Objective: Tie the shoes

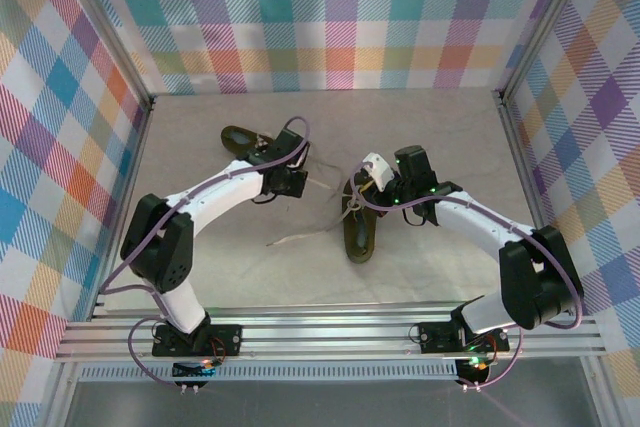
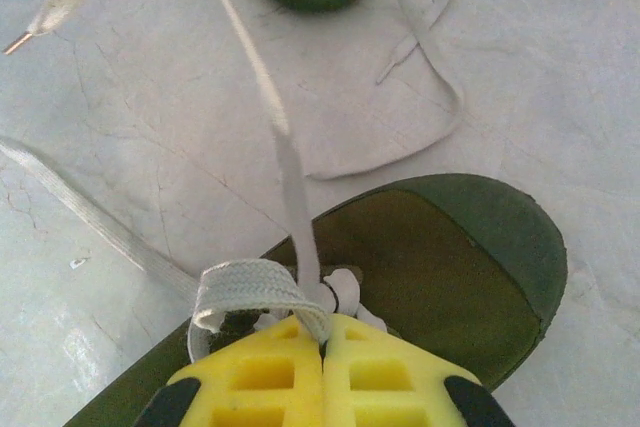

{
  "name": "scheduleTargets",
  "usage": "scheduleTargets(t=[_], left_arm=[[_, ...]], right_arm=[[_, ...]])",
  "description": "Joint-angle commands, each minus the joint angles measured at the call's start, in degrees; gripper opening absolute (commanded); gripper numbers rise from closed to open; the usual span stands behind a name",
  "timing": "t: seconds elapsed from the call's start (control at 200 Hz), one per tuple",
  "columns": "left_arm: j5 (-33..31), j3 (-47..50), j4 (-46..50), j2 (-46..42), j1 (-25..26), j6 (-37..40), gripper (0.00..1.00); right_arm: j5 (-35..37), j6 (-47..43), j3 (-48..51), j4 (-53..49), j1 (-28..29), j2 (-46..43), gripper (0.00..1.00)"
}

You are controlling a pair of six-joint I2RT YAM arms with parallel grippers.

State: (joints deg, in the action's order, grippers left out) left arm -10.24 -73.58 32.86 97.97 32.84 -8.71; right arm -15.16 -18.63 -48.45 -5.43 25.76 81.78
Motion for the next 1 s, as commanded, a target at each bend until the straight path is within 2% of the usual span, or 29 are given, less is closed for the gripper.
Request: scheduleTargets(t=[0.0, 0.22, 0.515, 0.76, 0.865, 1.0], left_arm=[[-2.1, 3.3, 1.5, -2.3, -0.4, -3.3, 0.00], [-4.7, 7.1, 2.0, -9.0, -1.3, -8.1, 0.00], [-5.7, 12.8, 2.7, -11.1, -2.9, -13.2, 0.00], [-0.3, 14.2, 3.5, -8.2, -3.1, -14.3, 0.00], [2.9, 15.7, 3.1, -9.3, -1.2, -14.4, 0.00], [4.8, 16.4, 2.9, -10.8, 5.7, -14.7, 0.00]], right_arm=[[0.1, 1.8, 0.7, 3.1, 0.4, -1.8, 0.00], [1.9, 2.7, 1.3, 4.4, 0.3, -1.8, 0.00], [1.8, 3.7, 1.8, 5.8, 0.3, -1.7, 0.00], [0.6, 3.9, 1.5, 5.7, 0.3, -1.5, 0.00], [-0.4, 4.1, 1.4, 5.6, 0.3, -1.3, 0.00], [-1.4, 7.2, 0.1, 5.4, 0.1, -0.5, 0.00]])
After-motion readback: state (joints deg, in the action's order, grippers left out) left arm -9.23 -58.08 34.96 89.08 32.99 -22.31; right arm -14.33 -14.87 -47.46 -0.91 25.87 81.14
